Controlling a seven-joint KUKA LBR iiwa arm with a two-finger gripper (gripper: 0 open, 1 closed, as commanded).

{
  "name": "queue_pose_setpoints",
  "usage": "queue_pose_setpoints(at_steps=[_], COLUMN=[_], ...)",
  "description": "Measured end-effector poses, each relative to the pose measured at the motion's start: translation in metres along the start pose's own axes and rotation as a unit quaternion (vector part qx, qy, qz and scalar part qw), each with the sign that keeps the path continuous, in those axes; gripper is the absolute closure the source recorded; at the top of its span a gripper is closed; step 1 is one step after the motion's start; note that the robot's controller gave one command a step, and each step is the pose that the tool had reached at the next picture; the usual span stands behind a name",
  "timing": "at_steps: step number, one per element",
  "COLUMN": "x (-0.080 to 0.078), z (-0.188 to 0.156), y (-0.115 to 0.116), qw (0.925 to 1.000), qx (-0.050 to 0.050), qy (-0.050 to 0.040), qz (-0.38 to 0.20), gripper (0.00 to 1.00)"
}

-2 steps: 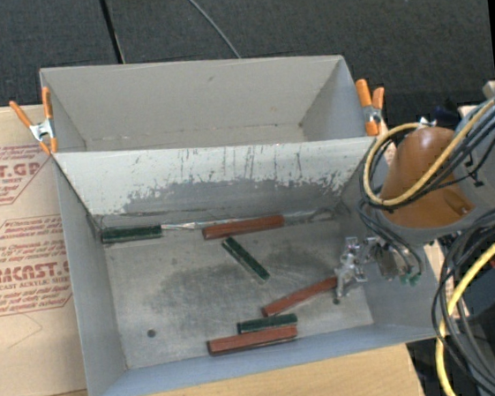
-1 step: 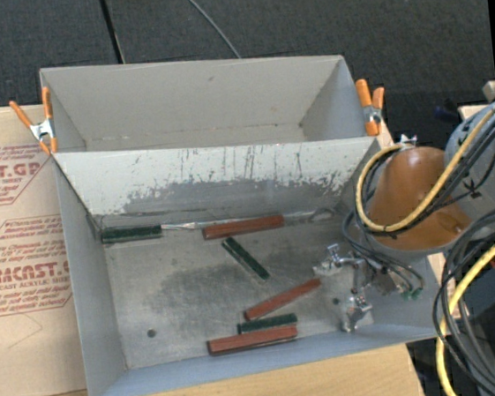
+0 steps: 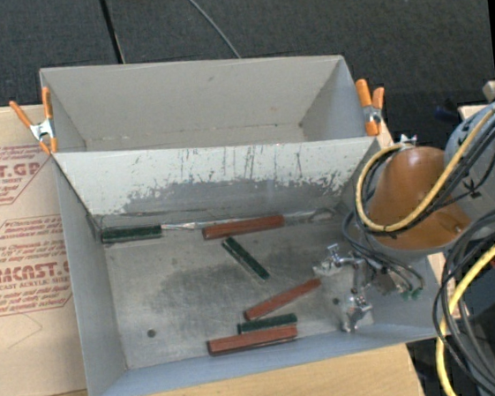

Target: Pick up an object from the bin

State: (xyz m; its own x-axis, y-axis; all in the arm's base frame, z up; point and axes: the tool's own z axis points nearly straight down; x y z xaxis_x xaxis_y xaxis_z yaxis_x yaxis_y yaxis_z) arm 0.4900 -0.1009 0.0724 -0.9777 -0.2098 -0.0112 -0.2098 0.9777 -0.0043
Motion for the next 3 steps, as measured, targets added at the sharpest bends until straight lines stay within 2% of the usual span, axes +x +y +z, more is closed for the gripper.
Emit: queue_pose_setpoints(at_steps=[1, 2, 3], x=[-0.037, -0.011, -0.014], z=[-0.021, -0.002, -0.002], y=[-0.009, 0.087, 0.086], qw=[0.9992, 0.9998, 0.9998], qx=[-0.003, -0.002, -0.001], qy=[0.0060, -0.0003, -0.0060], qz=[-0.039, -0.019, -0.018], gripper=[0.00, 1.00, 0.00])
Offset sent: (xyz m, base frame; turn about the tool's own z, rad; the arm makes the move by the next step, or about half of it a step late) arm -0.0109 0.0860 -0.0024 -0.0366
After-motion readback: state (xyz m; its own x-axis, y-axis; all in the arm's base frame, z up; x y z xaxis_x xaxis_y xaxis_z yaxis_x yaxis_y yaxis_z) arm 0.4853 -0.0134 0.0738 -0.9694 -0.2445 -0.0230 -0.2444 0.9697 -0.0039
